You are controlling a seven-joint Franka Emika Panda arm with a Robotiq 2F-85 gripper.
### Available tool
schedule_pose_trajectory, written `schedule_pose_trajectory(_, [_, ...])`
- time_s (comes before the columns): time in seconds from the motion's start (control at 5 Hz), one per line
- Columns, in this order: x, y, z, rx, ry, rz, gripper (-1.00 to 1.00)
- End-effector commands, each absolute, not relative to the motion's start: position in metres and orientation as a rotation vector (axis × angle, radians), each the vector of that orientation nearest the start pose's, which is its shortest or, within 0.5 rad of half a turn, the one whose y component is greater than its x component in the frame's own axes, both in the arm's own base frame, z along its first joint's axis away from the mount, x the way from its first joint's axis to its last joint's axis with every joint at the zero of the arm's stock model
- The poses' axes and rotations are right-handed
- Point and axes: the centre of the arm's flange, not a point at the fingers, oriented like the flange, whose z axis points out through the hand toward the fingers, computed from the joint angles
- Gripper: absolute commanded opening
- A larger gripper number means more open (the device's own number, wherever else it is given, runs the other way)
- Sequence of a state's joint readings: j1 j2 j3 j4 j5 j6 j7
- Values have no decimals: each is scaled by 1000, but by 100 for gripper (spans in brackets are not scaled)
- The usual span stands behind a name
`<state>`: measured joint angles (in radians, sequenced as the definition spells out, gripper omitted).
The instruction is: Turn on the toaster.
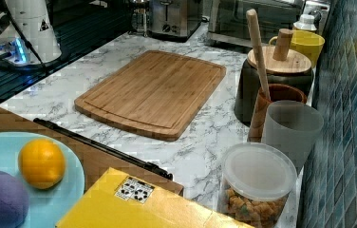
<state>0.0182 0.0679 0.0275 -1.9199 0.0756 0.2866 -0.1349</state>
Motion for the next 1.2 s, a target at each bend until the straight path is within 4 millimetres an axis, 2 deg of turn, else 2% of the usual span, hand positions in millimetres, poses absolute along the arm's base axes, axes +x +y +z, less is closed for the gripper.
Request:
schedule_pose_trajectory(0.2, [513,139,443,-2972,342,157,-100])
schedule_pose_trajectory(0.6, [477,176,408,-2980,131,280,-100])
schedule_pose_trajectory(1.0, [435,195,386,-2974,22,339,-100])
schedule_pose_trajectory(1.2, [413,212,384,-2947,-84,345,-100])
